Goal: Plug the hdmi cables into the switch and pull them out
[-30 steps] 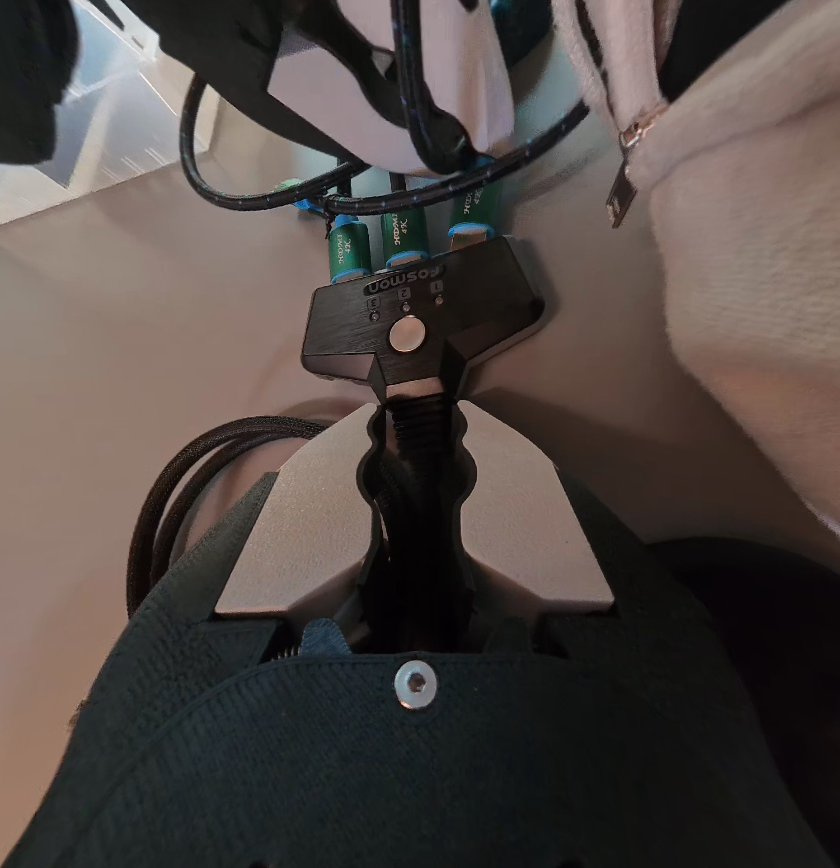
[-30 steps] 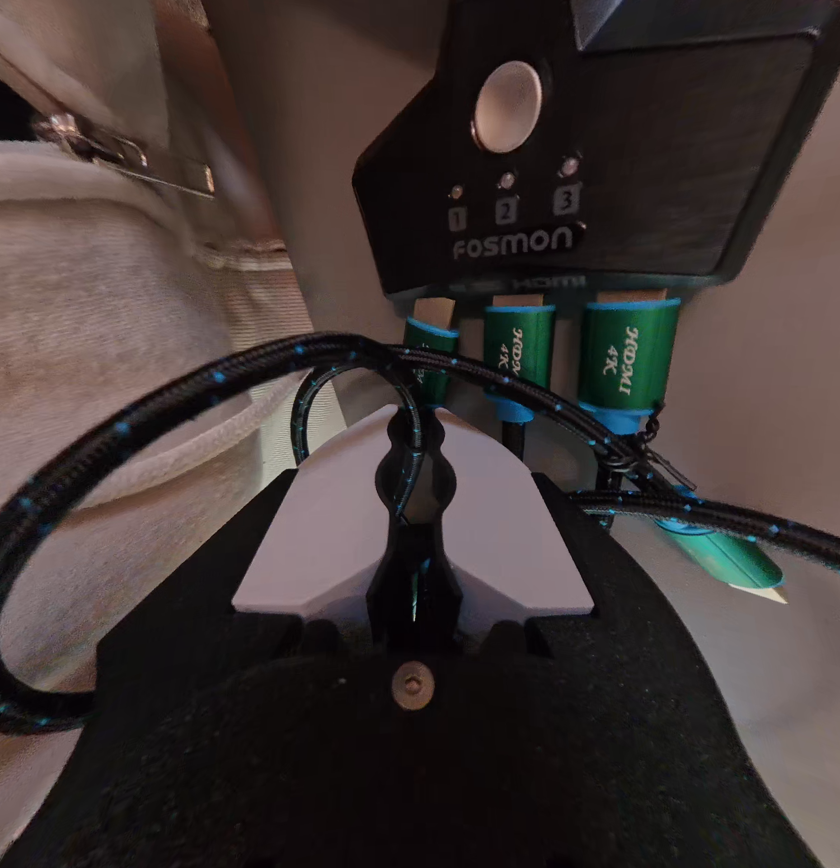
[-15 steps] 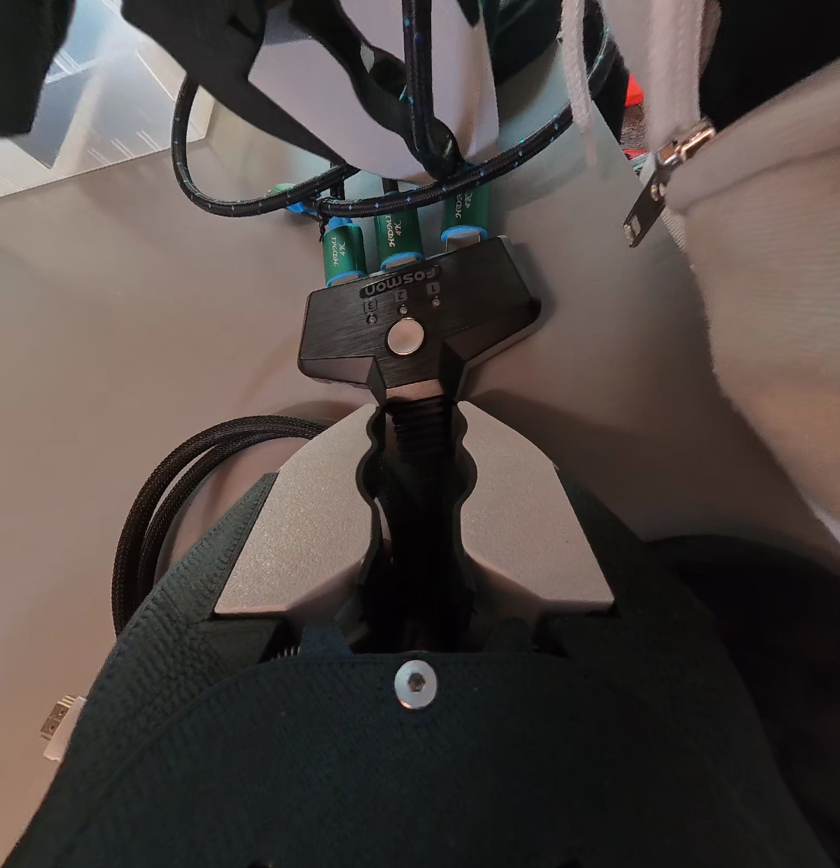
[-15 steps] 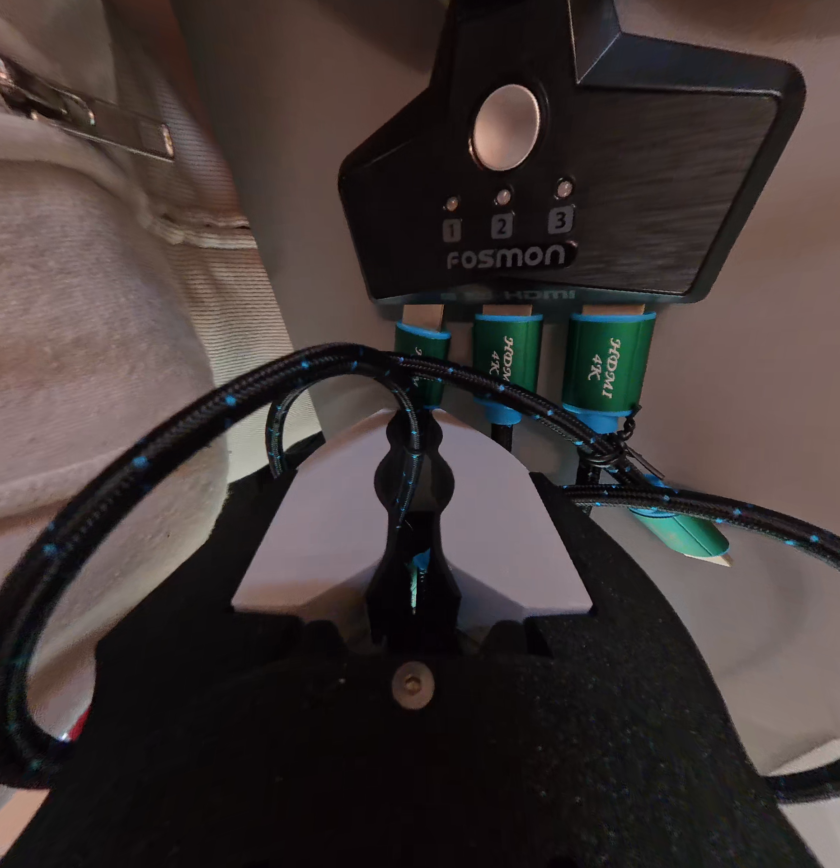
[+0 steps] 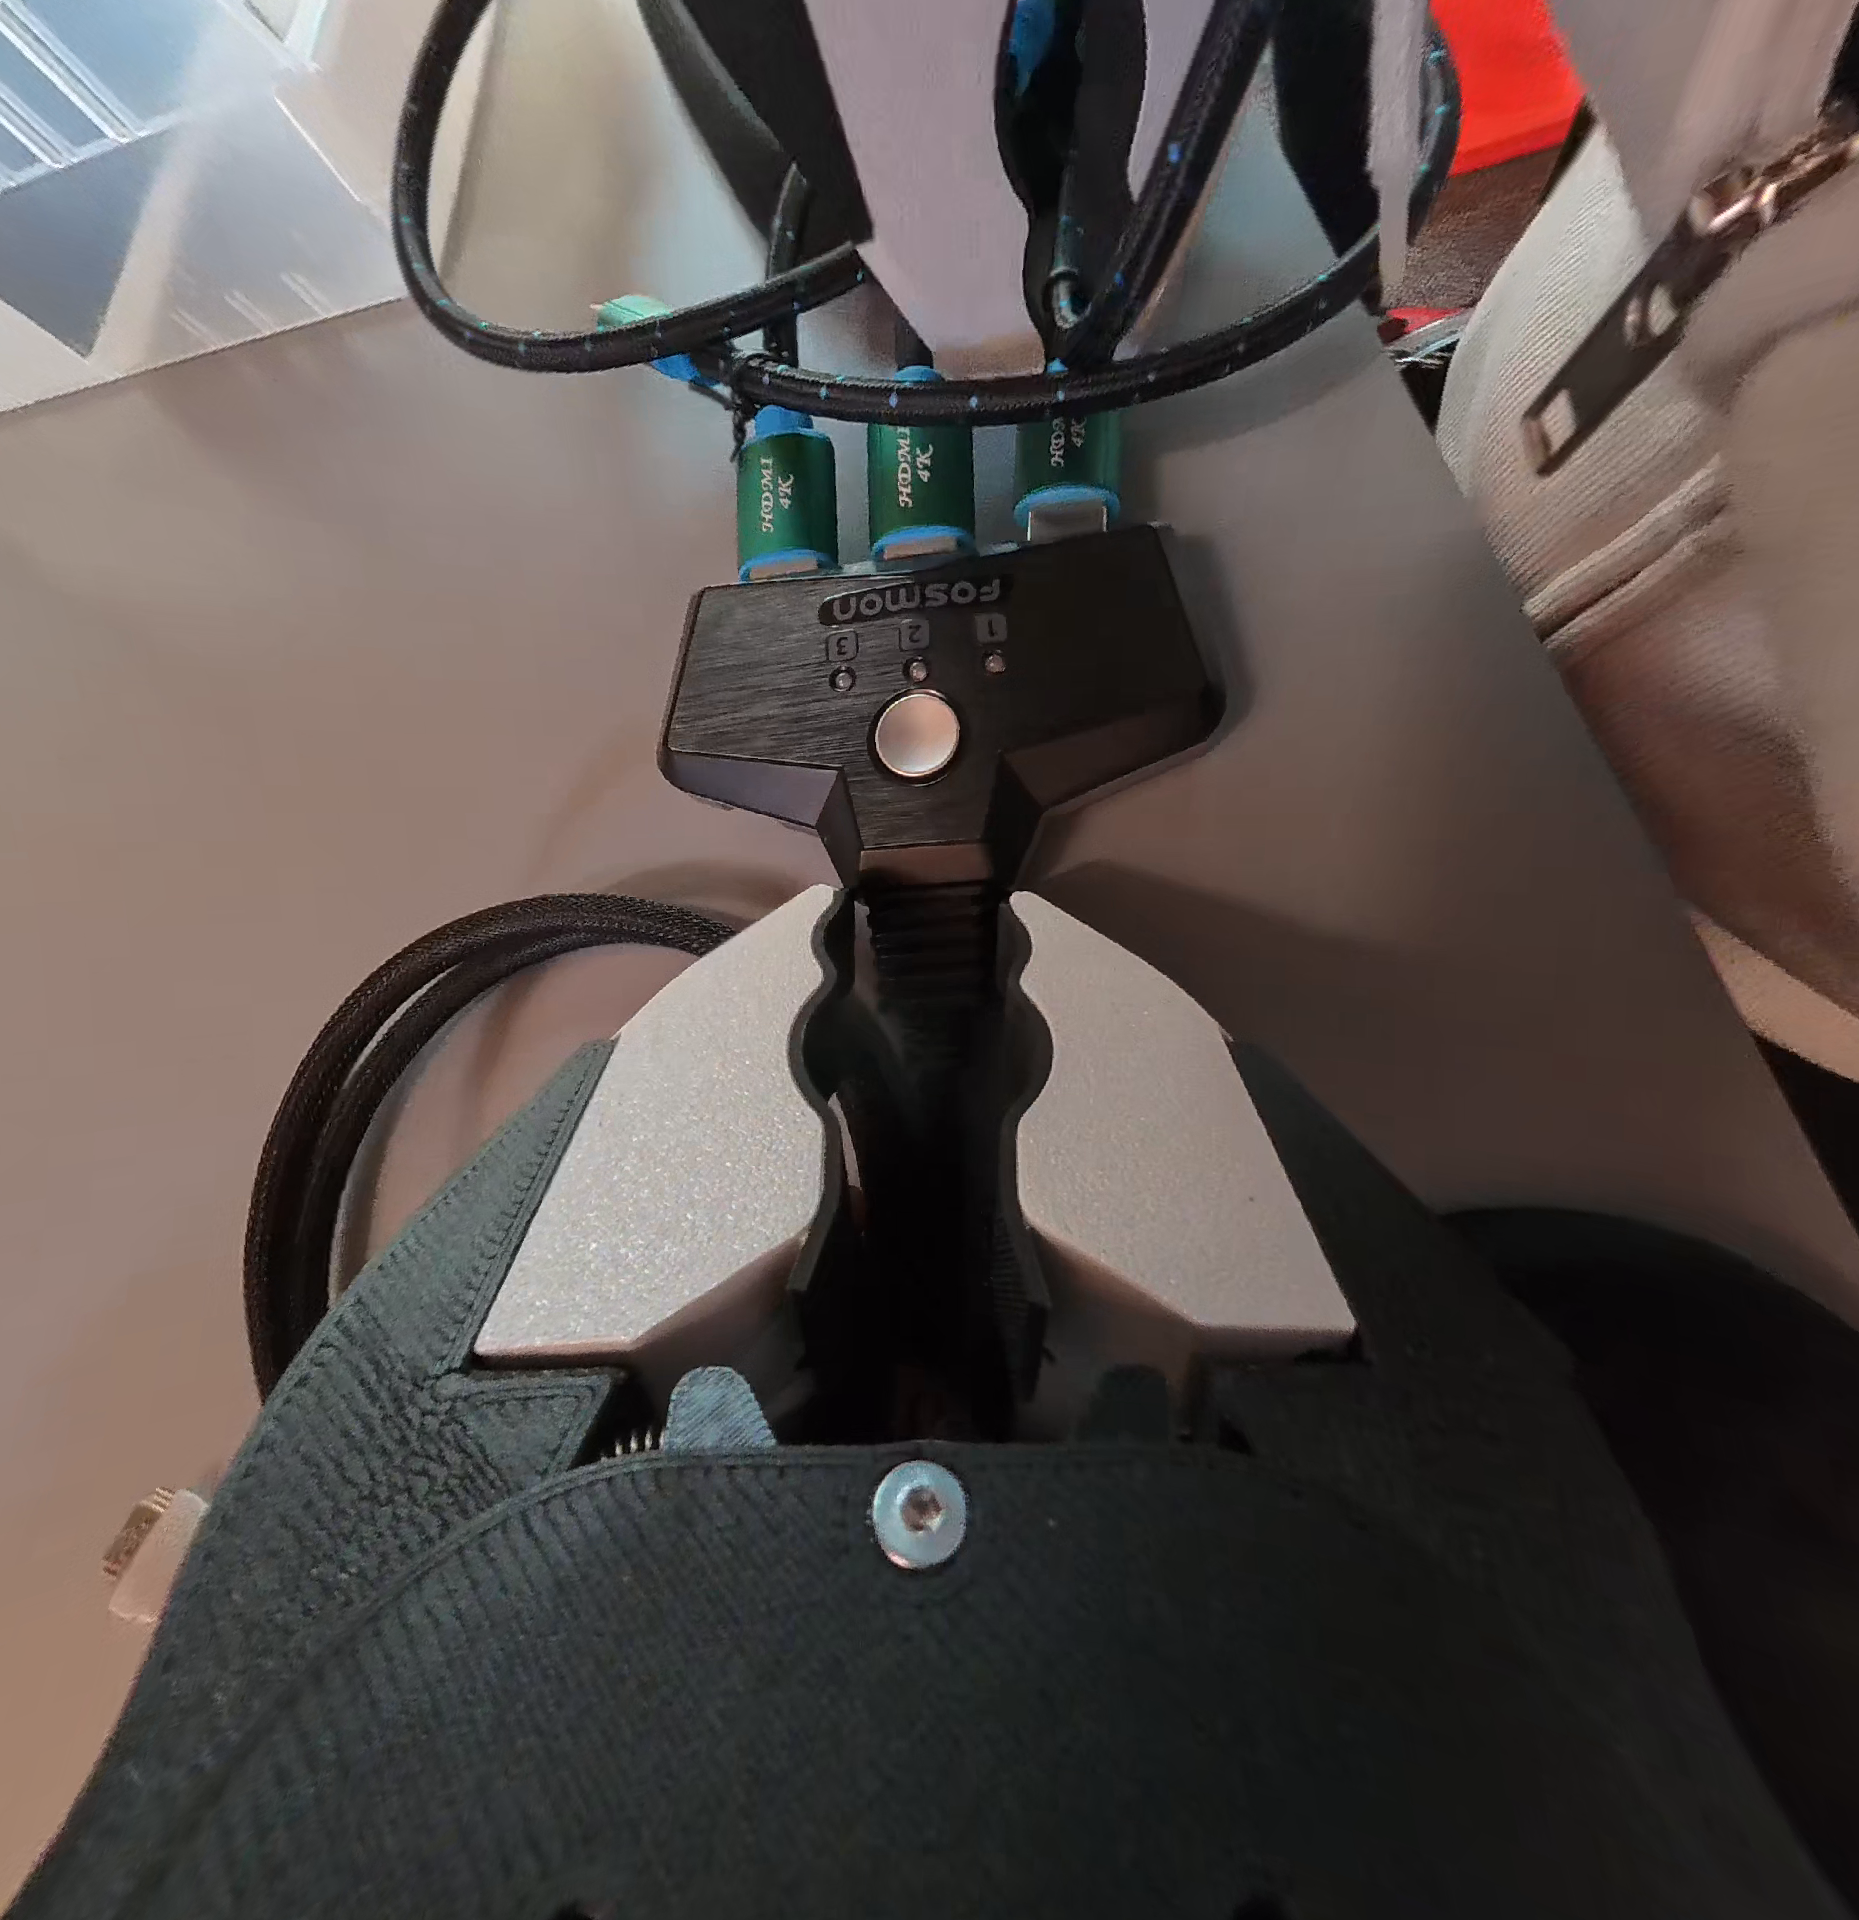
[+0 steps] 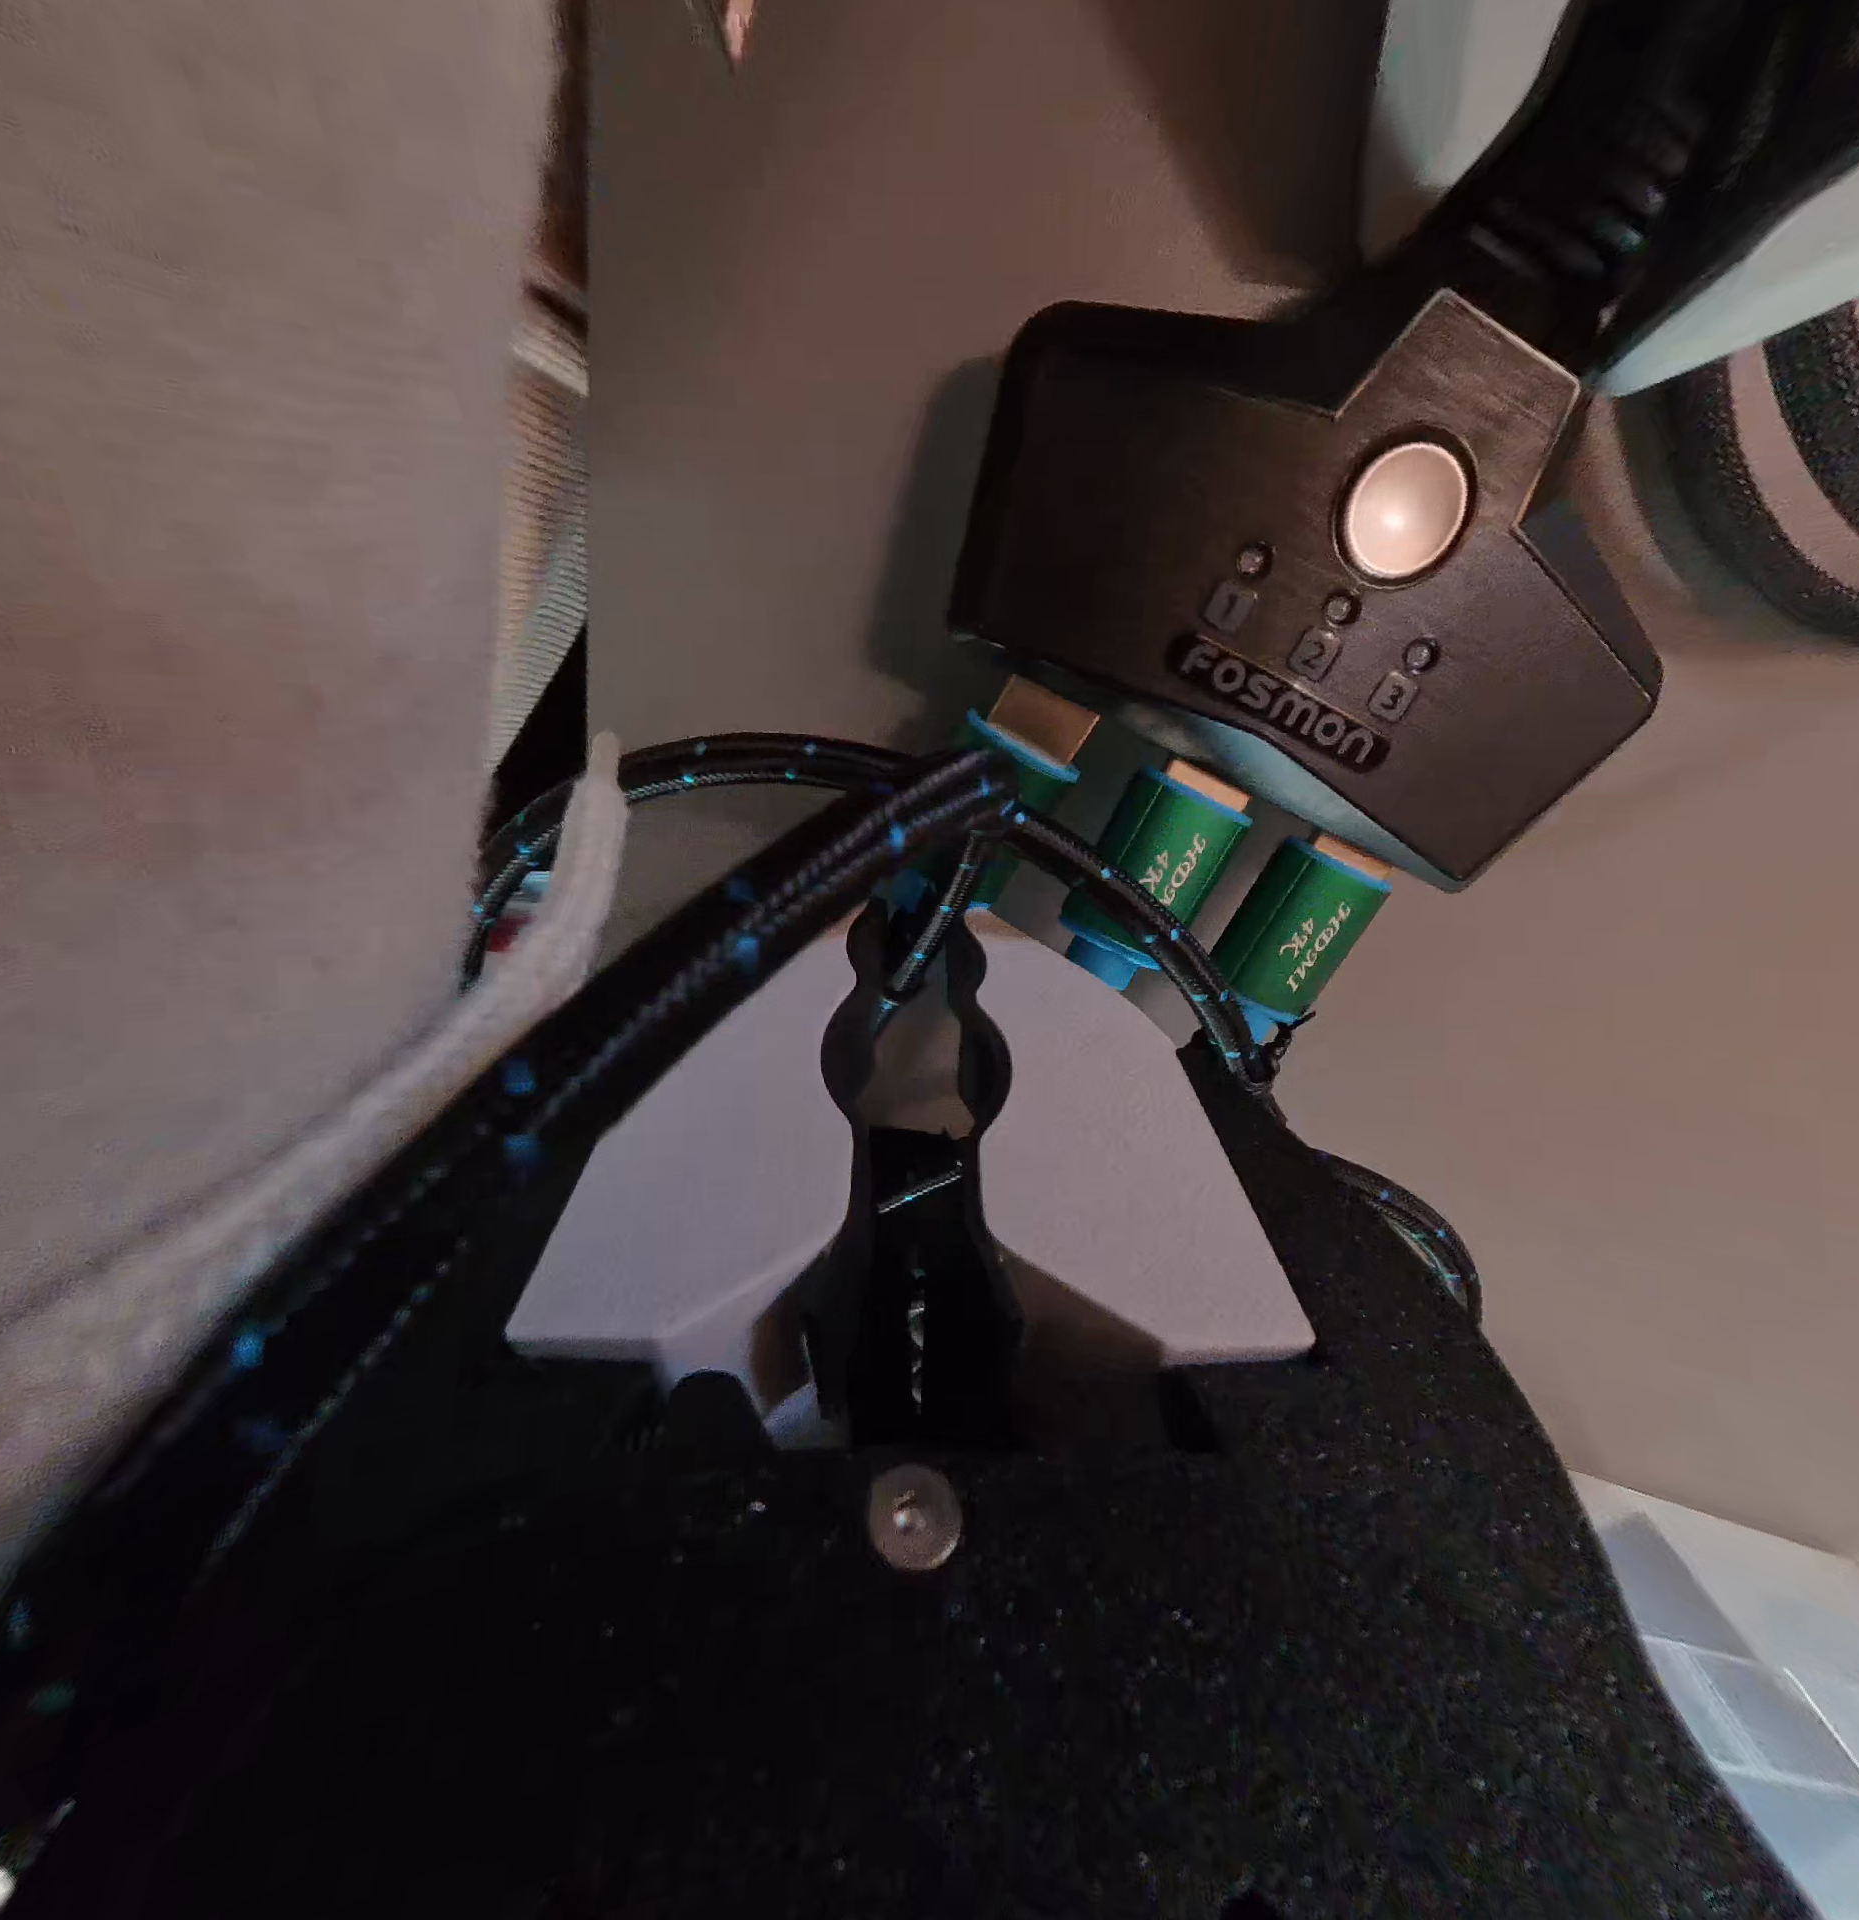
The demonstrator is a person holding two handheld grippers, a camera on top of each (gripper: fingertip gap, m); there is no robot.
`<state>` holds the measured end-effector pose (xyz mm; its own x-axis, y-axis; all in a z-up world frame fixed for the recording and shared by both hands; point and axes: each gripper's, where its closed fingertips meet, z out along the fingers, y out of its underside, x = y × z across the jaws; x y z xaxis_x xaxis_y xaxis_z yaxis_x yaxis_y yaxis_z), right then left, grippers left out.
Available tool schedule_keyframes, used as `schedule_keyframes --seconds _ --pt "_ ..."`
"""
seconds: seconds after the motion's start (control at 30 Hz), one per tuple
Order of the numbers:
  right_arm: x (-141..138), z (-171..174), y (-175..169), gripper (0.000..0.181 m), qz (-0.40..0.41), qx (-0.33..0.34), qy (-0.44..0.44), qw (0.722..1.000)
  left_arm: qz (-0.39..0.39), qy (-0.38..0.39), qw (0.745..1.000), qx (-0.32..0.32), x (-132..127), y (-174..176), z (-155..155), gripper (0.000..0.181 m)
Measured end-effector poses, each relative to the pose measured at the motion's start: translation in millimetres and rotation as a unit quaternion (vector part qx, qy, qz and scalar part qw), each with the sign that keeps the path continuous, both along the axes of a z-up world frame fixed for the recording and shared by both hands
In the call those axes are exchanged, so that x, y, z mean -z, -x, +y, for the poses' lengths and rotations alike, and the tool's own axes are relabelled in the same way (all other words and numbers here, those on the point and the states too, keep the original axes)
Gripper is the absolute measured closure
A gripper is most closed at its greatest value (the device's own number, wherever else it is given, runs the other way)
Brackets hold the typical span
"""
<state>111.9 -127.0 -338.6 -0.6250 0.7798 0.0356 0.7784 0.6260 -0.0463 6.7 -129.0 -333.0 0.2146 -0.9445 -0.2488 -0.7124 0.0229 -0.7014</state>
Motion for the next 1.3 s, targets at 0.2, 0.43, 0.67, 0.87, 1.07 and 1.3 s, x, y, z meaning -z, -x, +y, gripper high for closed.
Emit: schedule_keyframes --seconds 0.2,0.43,0.67,0.87,1.07,1.3 --pt "-3 2 2 0.172 -0.023 -0.034 -0.022 0.999 -0.002 0.015 1.0 0.002 0 -1 -1 0.156" --pt "-2 3 10 0.172 0.006 0.13 0.054 0.99 -0.007 0.029 0.999 -0.042 0 2 7 0.158" --pt "-3 20 10 0.171 0.081 0.215 0.09 0.969 0.005 -0.011 0.998 -0.067 1 1 17 0.157" --pt "-33 46 -11 0.144 0.155 0.245 0.082 0.953 0.006 -0.028 0.997 -0.071 -1 3 18 0.154" --pt "-63 54 -33 0.144 0.257 0.272 0.097 0.922 0.013 0.006 0.998 -0.058 1 0 17 0.144" --pt "-84 40 -25 0.146 0.362 0.267 0.141 0.882 0.037 0.089 0.995 -0.016 6 0 13 0.158"
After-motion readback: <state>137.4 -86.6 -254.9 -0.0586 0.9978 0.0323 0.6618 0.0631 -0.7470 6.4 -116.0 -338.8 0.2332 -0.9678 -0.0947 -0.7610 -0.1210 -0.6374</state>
